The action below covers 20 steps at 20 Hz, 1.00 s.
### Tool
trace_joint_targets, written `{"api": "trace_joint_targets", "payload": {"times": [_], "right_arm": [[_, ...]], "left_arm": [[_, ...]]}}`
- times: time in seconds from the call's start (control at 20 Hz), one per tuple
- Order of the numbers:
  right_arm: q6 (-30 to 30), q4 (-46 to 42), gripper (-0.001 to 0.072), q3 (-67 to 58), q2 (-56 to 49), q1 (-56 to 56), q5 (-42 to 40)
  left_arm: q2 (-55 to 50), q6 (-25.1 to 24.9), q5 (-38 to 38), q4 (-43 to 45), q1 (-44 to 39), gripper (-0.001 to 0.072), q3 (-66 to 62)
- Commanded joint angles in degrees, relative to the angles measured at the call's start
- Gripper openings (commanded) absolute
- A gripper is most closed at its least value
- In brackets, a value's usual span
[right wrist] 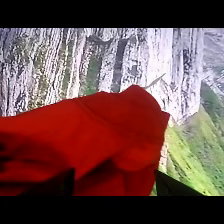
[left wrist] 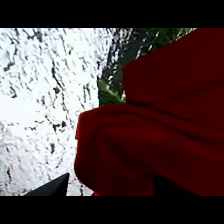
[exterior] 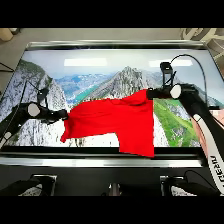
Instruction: Fold the shirts.
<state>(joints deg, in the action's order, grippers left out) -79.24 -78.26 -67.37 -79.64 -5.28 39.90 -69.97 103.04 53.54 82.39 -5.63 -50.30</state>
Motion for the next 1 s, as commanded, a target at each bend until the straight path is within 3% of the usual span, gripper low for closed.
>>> {"api": "trace_joint_targets", "payload": {"times": [0.0, 0.1, 0.2, 0.3, 0.5, 0.75, 0.95], "right_arm": [[13.2, 3.1, 0.053, -3.8, 3.6, 6.8, 11.0], [19.0, 3.1, 0.0529, -4.1, 5.6, 12.8, 18.8], [22.8, 3.0, 0.0528, -3.5, 5.2, 17.8, 27.3], [25.2, 3.1, 0.0528, -1.1, 4.5, 20.7, 30.8], [28.2, 7.3, 0.0529, 4.6, 2.2, 21.2, 32.5], [32.5, 16.4, 0.057, 7.4, -2.6, 21.1, 34.4], [32.6, 16.8, 0.0571, 7.4, -5.0, 21.1, 35.1]], "left_arm": [[-1.2, -13.0, 19.3, 7.1, 3.4, 0.0622, -6.6], [0.7, -13.3, 24.2, 6.4, 5.7, 0.0603, -6.6], [2.6, -13.3, 23.4, 2.0, 6.1, 0.06, -3.8], [2.7, -14.8, 22.0, -4.1, 5.3, 0.0601, 0.6], [2.1, -18.8, 18.3, -12.0, 4.8, 0.0602, 7.7], [0.0, -20.8, 16.1, -12.5, 4.8, 0.0602, 10.0], [-1.6, -20.8, 12.3, -13.1, 4.8, 0.0601, 10.0]]}}
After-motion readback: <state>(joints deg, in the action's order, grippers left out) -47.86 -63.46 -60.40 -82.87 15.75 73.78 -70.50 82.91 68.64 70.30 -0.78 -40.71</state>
